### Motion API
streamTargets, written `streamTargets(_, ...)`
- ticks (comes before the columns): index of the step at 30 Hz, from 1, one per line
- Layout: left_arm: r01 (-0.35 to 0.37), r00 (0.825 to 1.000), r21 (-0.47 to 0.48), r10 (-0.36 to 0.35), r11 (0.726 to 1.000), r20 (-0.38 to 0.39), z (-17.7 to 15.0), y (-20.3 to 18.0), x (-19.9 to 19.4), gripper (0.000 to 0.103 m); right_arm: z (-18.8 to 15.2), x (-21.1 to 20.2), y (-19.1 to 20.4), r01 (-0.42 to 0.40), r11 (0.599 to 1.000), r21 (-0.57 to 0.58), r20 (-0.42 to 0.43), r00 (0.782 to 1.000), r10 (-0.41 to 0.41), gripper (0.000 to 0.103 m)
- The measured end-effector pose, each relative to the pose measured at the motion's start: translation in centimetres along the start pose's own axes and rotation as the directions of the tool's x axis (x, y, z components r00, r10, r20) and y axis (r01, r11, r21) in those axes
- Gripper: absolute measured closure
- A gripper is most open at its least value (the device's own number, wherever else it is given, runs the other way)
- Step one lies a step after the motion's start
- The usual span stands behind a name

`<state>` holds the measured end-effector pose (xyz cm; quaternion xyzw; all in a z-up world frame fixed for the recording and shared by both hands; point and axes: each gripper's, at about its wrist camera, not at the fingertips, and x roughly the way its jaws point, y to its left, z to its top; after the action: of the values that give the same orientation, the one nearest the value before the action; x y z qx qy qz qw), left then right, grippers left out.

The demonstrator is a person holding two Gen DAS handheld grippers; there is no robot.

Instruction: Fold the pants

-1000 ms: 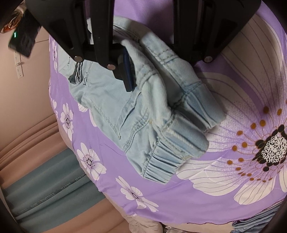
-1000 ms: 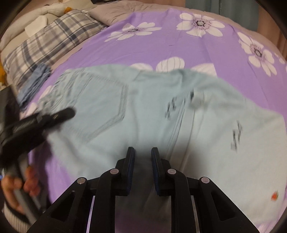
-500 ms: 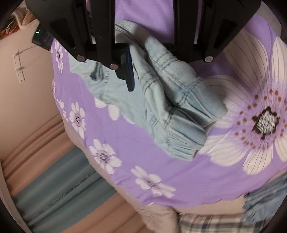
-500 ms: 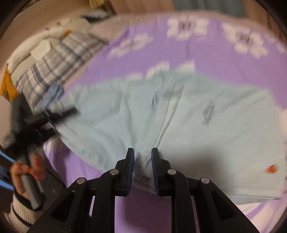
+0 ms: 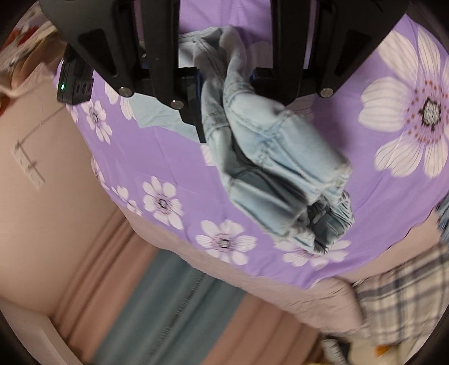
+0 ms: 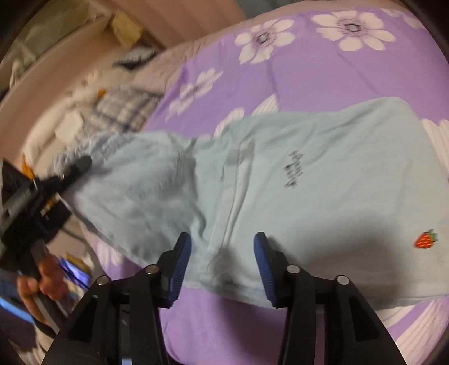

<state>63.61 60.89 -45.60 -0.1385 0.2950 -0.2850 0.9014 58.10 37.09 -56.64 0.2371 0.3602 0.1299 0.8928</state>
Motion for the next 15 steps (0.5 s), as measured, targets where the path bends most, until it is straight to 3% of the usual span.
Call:
streamTargets(5, 0.027, 0.999, 0.104, -0.025, 0.994, -0.023, -0.3, -3.3, 1.4, 0.079, 0.6, -1.3, -2.3, -0.114, 0.987, 0.117, 0.087, 0.991, 0.104, 0.045)
streamTargets(9, 0.040, 0.998, 0.151, -0.031, 0.988, -0.063, -1.0, -5.0, 3.0, 0.079, 0.8, -1.9, -5.1, -0.282, 0.929, 0.241, 0.154, 0.956, 0.250, 0.043)
streamTargets(11, 0.046, 0.995, 0.187, -0.029, 0.981, -0.091, -1.5, -6.1, 4.0, 0.079, 1.4, -2.0, -5.7, -0.402, 0.872, 0.280, 0.211, 0.912, 0.353, 0.043)
streamTargets(13, 0.050, 0.993, 0.221, -0.025, 0.974, -0.118, -2.0, -7.0, 5.1, 0.079, 2.0, -2.1, -6.2, -0.505, 0.809, 0.302, 0.280, 0.858, 0.431, 0.034)
streamTargets(15, 0.059, 0.989, 0.242, -0.024, 0.968, -0.147, -2.8, -7.6, 6.1, 0.079, 2.5, -2.4, -6.5, -0.565, 0.762, 0.318, 0.332, 0.819, 0.468, 0.030)
